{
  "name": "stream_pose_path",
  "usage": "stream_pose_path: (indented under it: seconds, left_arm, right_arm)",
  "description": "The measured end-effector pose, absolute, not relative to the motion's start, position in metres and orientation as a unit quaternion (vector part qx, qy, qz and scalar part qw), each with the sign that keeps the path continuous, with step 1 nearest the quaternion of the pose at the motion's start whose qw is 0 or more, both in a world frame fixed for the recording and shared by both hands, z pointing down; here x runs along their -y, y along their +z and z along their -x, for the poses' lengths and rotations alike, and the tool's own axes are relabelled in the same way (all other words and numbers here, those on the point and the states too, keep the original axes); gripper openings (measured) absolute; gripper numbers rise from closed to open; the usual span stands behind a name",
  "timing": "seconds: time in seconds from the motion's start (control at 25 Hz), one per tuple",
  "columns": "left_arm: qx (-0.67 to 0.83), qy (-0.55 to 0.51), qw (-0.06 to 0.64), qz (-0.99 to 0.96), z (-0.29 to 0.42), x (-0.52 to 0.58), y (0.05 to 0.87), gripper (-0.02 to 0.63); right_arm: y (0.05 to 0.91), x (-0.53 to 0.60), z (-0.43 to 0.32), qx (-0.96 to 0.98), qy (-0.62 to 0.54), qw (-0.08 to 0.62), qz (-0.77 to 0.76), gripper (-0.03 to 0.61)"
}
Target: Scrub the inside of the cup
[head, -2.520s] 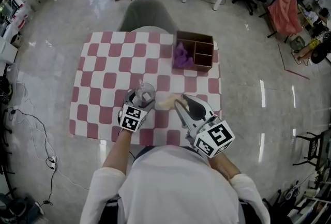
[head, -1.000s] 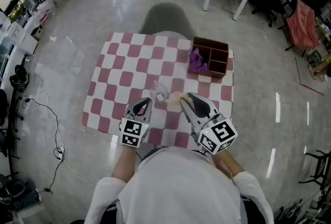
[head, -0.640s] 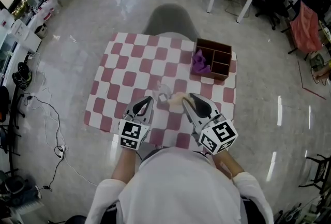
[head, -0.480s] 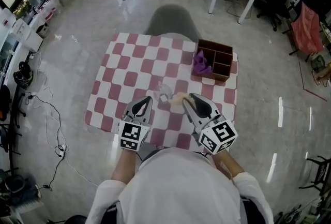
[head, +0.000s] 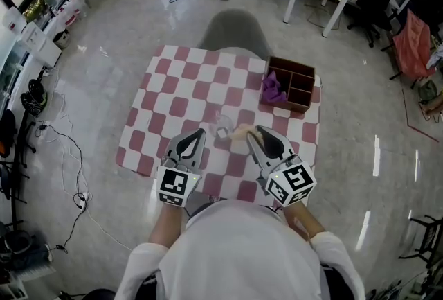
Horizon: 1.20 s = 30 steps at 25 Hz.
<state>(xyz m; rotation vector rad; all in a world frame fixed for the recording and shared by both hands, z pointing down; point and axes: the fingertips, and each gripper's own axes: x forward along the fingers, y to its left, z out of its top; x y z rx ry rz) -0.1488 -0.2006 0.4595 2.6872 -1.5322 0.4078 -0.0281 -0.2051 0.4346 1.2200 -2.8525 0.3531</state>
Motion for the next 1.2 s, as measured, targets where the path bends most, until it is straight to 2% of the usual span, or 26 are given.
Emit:
stream_pose_path:
  seconds: [1.2]
  left_arm:
    - [0.505,0.123,-0.004,-0.855,0.155,0.191,0.436,0.031]
  right_arm:
    - [0.441,0.211,0.036,0.916,0.105,0.028,-0.386,0.106]
